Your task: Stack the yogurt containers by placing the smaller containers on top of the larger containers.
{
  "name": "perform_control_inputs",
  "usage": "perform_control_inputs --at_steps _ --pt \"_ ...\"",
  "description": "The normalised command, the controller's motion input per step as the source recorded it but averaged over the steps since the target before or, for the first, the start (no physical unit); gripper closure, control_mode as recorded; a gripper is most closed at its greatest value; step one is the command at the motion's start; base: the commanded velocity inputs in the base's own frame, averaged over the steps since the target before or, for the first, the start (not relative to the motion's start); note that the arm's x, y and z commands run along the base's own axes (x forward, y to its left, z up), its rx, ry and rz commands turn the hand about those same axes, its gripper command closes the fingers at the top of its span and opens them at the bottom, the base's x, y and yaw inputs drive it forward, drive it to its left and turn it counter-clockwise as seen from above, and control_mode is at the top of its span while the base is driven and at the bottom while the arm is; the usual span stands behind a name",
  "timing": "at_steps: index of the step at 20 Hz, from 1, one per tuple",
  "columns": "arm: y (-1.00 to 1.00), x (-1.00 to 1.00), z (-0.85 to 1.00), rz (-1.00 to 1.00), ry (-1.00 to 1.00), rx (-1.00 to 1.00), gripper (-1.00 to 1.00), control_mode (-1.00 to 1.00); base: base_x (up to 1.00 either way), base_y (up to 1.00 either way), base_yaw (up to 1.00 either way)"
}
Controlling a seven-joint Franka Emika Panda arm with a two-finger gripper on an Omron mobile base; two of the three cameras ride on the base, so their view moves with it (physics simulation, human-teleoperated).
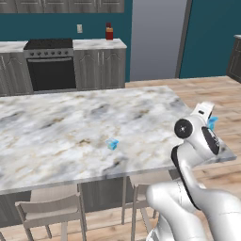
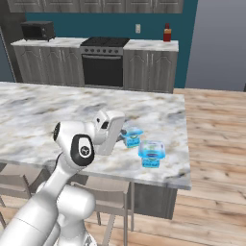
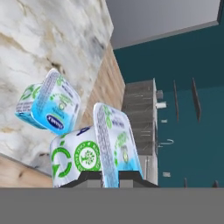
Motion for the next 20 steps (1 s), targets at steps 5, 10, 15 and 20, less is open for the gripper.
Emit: perform_control_inputs --at_steps 5,10,15,20 --pt "0.0 0.0 -0.23 0.0 0.0 0.0 1.0 -1.0 0.0 0.0 0.0" --pt "0.0 0.0 -0.08 0.0 0.0 0.0 1.0 -1.0 0.0 0.0 0.0" --pt "-0.08 0.0 0.0 0.0 0.0 0.0 1.0 -1.0 0.0 0.0 0.0" --pt "-0.1 0.0 0.0 0.0 0.0 0.0 1.0 -1.0 0.0 0.0 0.0"
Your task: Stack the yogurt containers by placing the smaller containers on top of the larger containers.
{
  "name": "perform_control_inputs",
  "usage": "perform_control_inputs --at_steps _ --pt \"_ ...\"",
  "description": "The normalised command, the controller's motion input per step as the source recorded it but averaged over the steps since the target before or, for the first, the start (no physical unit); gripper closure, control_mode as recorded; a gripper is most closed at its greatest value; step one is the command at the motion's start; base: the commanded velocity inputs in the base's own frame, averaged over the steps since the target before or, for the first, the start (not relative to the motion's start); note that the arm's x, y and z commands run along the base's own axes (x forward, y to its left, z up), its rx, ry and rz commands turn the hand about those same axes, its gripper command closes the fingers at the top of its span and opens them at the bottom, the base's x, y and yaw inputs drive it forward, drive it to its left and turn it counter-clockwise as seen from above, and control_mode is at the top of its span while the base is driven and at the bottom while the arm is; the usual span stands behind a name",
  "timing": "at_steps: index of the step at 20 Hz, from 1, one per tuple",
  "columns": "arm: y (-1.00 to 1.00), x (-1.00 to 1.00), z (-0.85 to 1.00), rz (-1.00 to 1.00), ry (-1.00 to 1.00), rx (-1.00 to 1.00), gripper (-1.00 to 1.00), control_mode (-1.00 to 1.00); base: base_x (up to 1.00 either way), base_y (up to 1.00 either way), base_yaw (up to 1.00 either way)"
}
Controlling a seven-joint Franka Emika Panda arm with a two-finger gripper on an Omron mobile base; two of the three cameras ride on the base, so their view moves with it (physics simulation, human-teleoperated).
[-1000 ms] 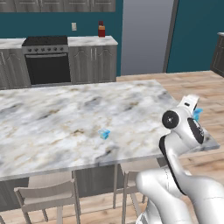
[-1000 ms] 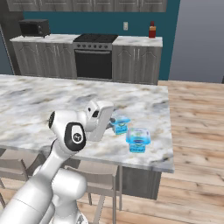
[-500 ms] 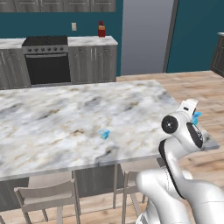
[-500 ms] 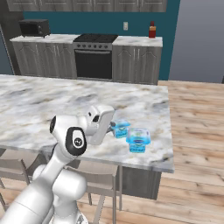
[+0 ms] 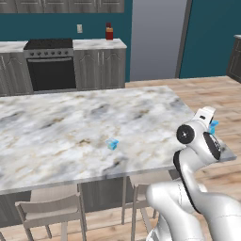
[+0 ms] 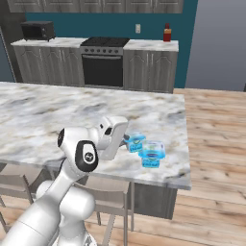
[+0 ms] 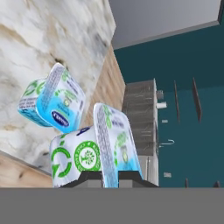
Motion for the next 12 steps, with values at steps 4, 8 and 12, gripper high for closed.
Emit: perform_control_inputs --at_steps 4,8,12 --pt "-0.08 0.0 0.0 0.0 0.0 0.0 1.0 -1.0 0.0 0.0 0.0" --pt "-0.01 0.0 0.0 0.0 0.0 0.0 1.0 -1.0 0.0 0.0 0.0" --pt "0.0 0.0 0.0 0.0 0.0 0.0 1.0 -1.0 0.0 0.0 0.0"
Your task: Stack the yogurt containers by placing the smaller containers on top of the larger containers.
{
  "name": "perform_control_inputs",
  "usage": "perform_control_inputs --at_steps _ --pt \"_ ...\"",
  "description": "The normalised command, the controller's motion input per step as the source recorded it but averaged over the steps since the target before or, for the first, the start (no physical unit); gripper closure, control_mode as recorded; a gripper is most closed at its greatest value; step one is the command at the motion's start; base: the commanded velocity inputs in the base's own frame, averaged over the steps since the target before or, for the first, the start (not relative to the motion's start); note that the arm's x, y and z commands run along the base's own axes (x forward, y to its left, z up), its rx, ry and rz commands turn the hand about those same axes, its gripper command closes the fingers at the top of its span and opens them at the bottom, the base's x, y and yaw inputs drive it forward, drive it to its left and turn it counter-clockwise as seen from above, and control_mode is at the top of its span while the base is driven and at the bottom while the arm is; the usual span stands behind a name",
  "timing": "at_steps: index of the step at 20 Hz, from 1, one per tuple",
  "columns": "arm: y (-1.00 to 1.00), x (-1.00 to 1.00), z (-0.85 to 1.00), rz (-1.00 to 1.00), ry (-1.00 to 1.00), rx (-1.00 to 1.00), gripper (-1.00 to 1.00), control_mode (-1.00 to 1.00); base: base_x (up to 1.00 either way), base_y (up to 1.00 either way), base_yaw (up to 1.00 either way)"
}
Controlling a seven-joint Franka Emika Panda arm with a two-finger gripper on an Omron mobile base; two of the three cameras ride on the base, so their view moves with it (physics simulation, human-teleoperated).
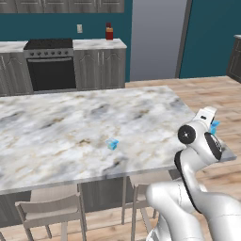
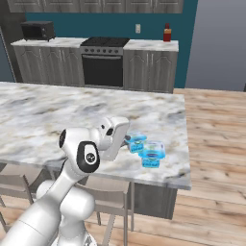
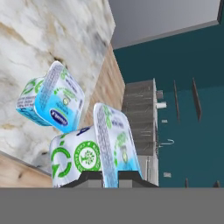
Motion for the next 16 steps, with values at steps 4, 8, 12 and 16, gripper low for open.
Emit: perform_control_inputs --at_steps 4,8,12,16 --pt "0.0 0.0 0.0 0.0 0.0 0.0 1.0 -1.0 0.0 0.0 0.0" --pt "0.0 0.0 0.0 0.0 0.0 0.0 1.0 -1.0 0.0 0.0 0.0" --pt "0.0 0.03 0.0 0.0 0.0 0.0 1.0 -1.0 0.0 0.0 0.0" --pt "0.0 0.11 0.0 0.0 0.0 0.0 1.0 -1.0 0.0 0.0 0.0"
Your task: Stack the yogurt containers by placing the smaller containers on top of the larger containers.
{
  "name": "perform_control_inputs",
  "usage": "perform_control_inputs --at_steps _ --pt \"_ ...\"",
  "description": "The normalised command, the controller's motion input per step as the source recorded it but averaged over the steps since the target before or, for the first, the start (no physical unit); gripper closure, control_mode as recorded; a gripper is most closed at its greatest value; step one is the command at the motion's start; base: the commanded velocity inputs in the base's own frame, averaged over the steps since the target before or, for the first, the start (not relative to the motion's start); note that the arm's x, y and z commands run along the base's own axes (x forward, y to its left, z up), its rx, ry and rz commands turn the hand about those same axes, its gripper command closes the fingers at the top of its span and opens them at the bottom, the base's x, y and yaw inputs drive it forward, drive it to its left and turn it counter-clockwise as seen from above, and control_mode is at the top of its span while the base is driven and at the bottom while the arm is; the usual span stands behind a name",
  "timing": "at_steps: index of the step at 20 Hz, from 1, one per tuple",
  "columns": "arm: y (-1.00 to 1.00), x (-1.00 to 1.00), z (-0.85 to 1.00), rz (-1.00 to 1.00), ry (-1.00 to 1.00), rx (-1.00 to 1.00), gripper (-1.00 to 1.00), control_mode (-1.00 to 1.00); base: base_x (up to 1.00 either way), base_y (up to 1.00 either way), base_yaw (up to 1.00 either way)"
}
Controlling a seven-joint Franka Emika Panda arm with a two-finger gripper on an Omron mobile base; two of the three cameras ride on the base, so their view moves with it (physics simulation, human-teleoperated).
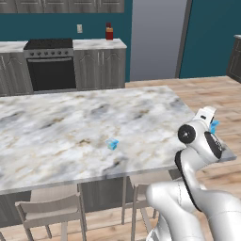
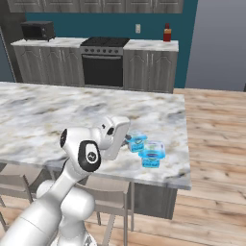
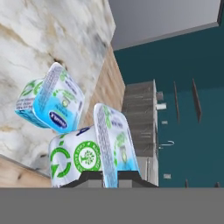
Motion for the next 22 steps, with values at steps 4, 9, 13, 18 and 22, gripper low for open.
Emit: perform_control_inputs --at_steps 4,9,13,18,22 --pt "0.0 0.21 -0.03 0.0 0.0 0.02 1.0 -1.0 0.0 0.0 0.0" --pt "0.0 0.16 -0.11 0.0 0.0 0.01 1.0 -1.0 0.0 0.0 0.0" --pt "-0.01 0.11 -0.14 0.0 0.0 0.0 1.0 -1.0 0.0 0.0 0.0" --pt "-0.07 0.09 -0.19 0.0 0.0 0.0 1.0 -1.0 0.0 0.0 0.0" --pt "-0.15 0.13 -0.2 0.0 0.0 0.0 1.0 -1.0 0.0 0.0 0.0"
